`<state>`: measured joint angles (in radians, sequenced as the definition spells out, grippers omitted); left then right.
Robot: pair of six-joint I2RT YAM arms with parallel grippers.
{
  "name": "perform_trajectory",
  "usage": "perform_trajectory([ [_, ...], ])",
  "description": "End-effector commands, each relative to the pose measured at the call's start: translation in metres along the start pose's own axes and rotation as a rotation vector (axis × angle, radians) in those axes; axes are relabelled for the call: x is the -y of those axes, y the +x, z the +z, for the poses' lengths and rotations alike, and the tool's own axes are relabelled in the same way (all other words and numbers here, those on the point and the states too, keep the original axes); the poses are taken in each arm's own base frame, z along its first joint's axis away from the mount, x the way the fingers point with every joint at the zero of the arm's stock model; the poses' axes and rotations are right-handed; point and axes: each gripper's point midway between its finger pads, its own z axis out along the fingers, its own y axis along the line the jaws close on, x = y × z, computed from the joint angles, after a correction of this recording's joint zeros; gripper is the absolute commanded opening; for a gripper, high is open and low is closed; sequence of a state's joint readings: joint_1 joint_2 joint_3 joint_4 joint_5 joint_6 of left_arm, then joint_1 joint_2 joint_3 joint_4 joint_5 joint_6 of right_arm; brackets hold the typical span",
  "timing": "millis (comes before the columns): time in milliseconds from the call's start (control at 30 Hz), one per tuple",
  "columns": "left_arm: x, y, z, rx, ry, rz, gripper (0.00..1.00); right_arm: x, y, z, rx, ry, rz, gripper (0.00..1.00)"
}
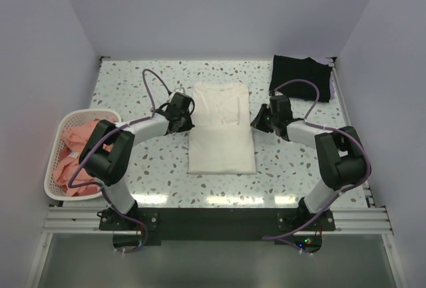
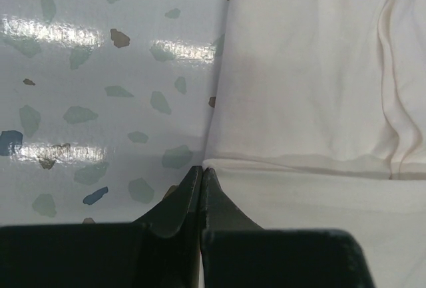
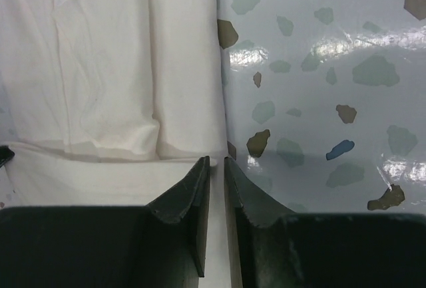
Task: Fold and stack the t-shirts
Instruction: Fold the tshirt
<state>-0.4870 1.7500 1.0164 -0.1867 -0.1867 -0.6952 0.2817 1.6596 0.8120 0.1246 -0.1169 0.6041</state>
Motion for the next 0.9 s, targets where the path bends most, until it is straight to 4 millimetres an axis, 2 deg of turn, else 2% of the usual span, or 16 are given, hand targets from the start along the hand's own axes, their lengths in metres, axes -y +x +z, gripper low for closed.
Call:
perform_trajectory([
  [0, 0.009, -0.038, -0.007, 0.098, 0.022, -0.033, 0.0, -0.005, -0.029, 0.002, 0.058, 0.023, -0.011, 0.2],
  [33, 0.01, -0.041, -0.009, 0.103, 0.027, -0.032, 0.05, -0.006, -0.031, 0.0, 0.057, 0.027, -0.013, 0.24],
  [67, 0.011, -0.045, -0.013, 0.111, 0.032, -0.032, 0.09, -0.005, -0.031, -0.003, 0.049, 0.04, -0.014, 0.37],
  [167, 0.01, -0.06, -0.028, 0.15, 0.005, -0.038, 0.25, -0.008, -0.045, -0.022, 0.085, 0.066, -0.038, 0.51],
  [233, 0.011, -0.069, -0.041, 0.172, 0.015, -0.032, 0.35, -0.014, -0.05, -0.032, 0.094, 0.055, -0.043, 0.52],
  [267, 0.012, -0.07, -0.044, 0.176, 0.015, -0.033, 0.37, -0.022, -0.055, -0.041, 0.114, 0.027, -0.041, 0.52],
  [333, 0.02, -0.075, -0.054, 0.184, 0.049, -0.03, 0.38, -0.04, -0.051, -0.046, 0.096, -0.043, -0.052, 0.52],
  [367, 0.026, -0.075, -0.057, 0.185, 0.078, -0.027, 0.37, -0.046, -0.047, -0.045, 0.08, -0.069, -0.055, 0.52],
  [400, 0.04, -0.073, -0.061, 0.177, 0.142, -0.027, 0.31, -0.06, -0.042, -0.045, 0.048, -0.13, -0.06, 0.47],
  [467, 0.075, -0.063, -0.066, 0.166, 0.264, 0.003, 0.26, -0.083, -0.032, -0.039, 0.02, -0.22, -0.076, 0.4],
  [500, 0.087, -0.058, -0.067, 0.156, 0.3, 0.012, 0.2, -0.099, -0.023, -0.038, -0.007, -0.269, -0.093, 0.34],
  [567, 0.118, -0.046, -0.07, 0.121, 0.407, 0.036, 0.14, -0.116, -0.013, -0.031, -0.04, -0.326, -0.101, 0.29],
  [600, 0.125, -0.035, -0.06, 0.077, 0.43, 0.034, 0.07, -0.124, -0.003, -0.023, -0.074, -0.349, -0.102, 0.27],
  [700, 0.144, -0.021, -0.047, 0.021, 0.528, 0.022, 0.01, -0.138, 0.006, -0.013, -0.118, -0.427, -0.066, 0.2],
  [767, 0.149, -0.018, -0.041, 0.023, 0.557, 0.017, 0.01, -0.136, 0.013, -0.001, -0.137, -0.43, -0.054, 0.18],
  [867, 0.144, 0.001, -0.012, -0.032, 0.549, 0.017, 0.0, -0.129, 0.022, 0.018, -0.179, -0.418, -0.036, 0.15],
])
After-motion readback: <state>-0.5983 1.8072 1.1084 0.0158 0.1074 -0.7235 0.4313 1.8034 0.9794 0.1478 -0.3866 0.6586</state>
